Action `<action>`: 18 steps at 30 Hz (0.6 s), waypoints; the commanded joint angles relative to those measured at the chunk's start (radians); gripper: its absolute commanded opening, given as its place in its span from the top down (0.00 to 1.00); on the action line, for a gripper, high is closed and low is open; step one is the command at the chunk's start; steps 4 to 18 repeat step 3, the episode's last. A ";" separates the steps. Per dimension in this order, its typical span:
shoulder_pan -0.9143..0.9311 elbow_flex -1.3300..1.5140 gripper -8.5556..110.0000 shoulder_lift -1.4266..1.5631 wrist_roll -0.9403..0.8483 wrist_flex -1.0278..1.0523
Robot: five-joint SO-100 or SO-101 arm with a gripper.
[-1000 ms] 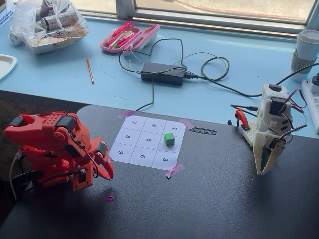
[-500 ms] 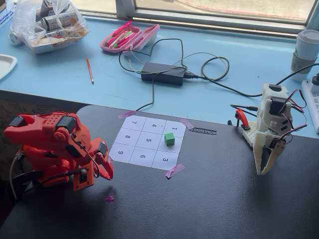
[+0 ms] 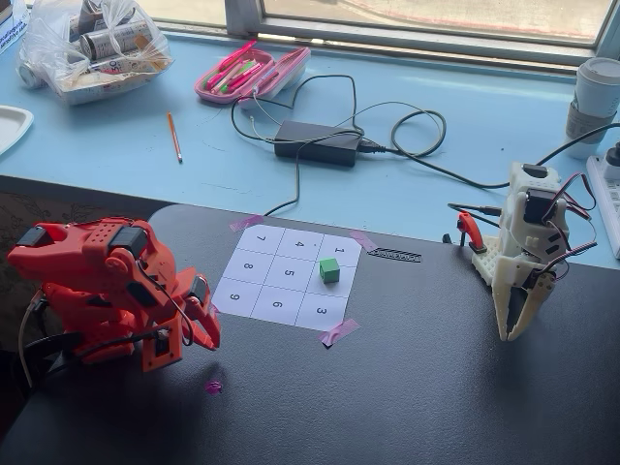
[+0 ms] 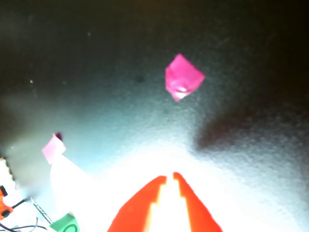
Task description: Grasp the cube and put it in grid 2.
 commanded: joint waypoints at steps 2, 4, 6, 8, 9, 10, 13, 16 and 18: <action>-0.003 0.003 0.93 0.002 -0.012 0.002; -0.003 0.003 0.93 0.002 -0.012 0.002; -0.003 0.003 0.93 0.002 -0.012 0.002; -0.003 0.003 0.93 0.002 -0.012 0.002; -0.003 0.003 0.93 0.002 -0.012 0.002; -0.003 0.003 0.93 0.002 -0.012 0.002; -0.003 0.003 0.93 0.002 -0.012 0.002; -0.003 0.003 0.93 0.002 -0.012 0.002; -0.003 0.003 0.93 0.002 -0.012 0.002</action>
